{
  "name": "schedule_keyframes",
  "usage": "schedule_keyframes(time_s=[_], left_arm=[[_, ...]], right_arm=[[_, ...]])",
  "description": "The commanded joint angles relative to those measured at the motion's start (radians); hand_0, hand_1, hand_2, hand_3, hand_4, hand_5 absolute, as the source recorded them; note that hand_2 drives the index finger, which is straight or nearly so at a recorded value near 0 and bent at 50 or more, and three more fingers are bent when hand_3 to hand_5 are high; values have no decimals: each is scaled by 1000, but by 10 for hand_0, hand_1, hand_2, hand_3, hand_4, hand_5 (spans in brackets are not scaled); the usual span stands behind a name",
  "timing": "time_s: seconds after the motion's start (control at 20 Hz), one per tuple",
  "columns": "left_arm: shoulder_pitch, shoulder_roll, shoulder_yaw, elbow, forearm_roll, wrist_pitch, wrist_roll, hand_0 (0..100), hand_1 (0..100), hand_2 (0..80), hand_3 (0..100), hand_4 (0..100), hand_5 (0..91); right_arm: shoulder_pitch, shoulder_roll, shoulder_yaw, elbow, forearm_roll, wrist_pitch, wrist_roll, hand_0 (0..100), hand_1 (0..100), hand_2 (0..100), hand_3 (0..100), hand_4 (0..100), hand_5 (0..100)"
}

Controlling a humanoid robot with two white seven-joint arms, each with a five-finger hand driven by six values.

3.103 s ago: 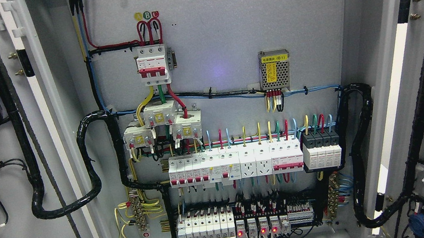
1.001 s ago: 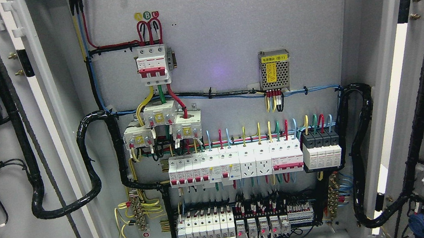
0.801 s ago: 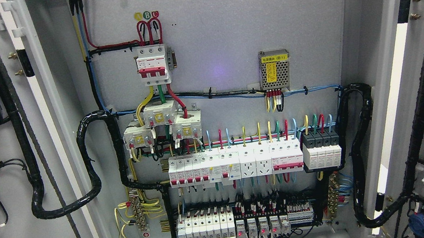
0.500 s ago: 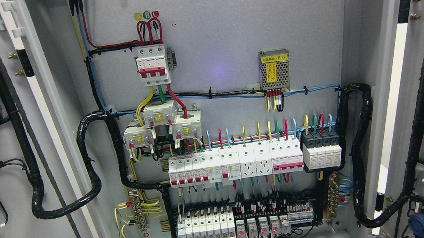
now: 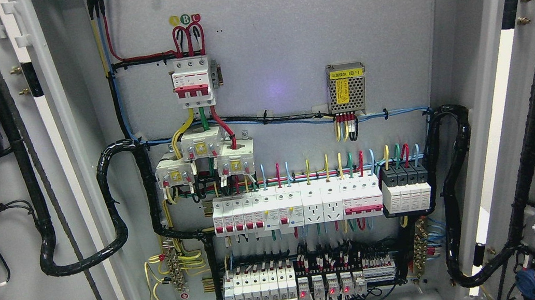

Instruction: Open door with both hands

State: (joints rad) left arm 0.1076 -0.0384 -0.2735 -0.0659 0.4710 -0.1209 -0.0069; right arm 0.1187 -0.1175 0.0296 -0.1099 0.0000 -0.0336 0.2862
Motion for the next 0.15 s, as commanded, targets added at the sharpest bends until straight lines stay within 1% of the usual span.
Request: schedule_keyframes(time_s=[0.0, 0.1], left_arm=[[0, -5, -1, 5, 0, 0, -1, 0, 0, 0, 0, 0, 0], [0, -5, -3, 3, 0, -2, -1, 0, 0, 0, 0, 0, 0]], right_arm=[[6, 2, 1, 13, -5, 0, 2, 0, 0, 0, 0, 0, 0], [6, 4, 6, 15, -5, 0, 2, 0, 0, 0, 0, 0, 0]])
